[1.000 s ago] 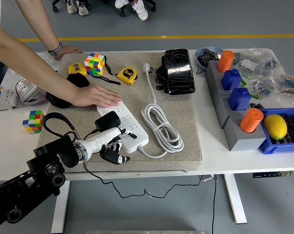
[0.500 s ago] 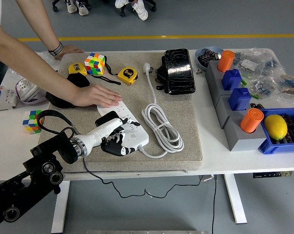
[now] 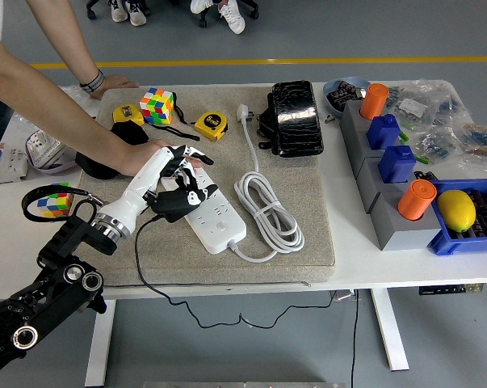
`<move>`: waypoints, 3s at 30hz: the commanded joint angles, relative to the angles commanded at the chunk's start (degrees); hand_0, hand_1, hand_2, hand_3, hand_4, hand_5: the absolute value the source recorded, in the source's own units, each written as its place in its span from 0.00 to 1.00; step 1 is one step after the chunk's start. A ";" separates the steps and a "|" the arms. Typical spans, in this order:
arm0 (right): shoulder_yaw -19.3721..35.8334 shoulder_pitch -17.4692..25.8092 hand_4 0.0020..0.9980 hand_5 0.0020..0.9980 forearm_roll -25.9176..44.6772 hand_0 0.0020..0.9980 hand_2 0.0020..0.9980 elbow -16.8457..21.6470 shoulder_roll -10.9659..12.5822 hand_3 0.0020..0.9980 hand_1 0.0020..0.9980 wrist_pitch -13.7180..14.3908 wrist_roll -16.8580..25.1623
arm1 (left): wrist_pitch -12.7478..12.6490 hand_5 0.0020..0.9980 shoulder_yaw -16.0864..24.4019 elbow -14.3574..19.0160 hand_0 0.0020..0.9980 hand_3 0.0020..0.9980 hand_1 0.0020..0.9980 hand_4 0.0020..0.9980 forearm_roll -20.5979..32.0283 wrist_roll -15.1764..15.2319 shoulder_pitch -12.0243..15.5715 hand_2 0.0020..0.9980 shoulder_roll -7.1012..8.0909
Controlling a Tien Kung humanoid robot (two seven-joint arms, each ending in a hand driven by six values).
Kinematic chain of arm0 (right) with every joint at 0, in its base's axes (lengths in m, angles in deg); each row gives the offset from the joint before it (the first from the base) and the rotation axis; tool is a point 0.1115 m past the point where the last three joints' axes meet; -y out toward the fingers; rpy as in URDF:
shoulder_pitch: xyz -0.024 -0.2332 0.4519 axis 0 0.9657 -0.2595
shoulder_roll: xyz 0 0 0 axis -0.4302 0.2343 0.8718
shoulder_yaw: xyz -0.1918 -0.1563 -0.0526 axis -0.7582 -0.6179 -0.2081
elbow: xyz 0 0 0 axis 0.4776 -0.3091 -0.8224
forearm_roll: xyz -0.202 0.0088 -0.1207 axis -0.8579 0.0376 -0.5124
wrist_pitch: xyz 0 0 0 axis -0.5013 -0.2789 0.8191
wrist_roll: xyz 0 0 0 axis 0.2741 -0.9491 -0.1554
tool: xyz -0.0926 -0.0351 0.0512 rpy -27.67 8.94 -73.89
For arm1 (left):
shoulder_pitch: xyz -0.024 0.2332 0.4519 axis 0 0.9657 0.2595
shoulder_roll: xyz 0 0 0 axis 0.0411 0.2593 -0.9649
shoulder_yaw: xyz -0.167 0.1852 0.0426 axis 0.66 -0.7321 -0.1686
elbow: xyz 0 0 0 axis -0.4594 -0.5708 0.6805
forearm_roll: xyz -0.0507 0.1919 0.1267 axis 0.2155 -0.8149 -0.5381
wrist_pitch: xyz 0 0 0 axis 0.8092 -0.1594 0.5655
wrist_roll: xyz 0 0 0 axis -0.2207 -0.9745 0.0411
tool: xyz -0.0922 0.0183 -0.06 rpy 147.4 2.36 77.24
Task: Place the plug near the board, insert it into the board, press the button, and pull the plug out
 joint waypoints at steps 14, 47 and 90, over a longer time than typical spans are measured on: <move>-0.16 -0.03 0.81 0.35 -0.03 0.55 0.52 0.02 0.13 0.50 0.57 -0.03 0.00 | 1.21 0.48 -0.72 -4.14 0.63 0.71 0.69 1.00 -19.73 -13.62 -1.02 0.69 -1.64; -0.18 0.20 0.81 0.34 -0.42 0.55 0.52 0.16 0.35 0.50 0.57 0.05 0.04 | 0.10 0.11 -3.03 -9.43 0.25 0.51 0.36 0.72 -32.90 -17.14 -3.23 0.39 -3.20; 1.21 0.05 0.81 0.34 -1.41 0.55 0.52 0.38 -0.07 0.50 0.57 0.07 0.11 | -3.35 0.35 3.13 -15.75 0.37 0.57 0.50 0.95 -28.08 -9.93 -0.21 0.51 -0.74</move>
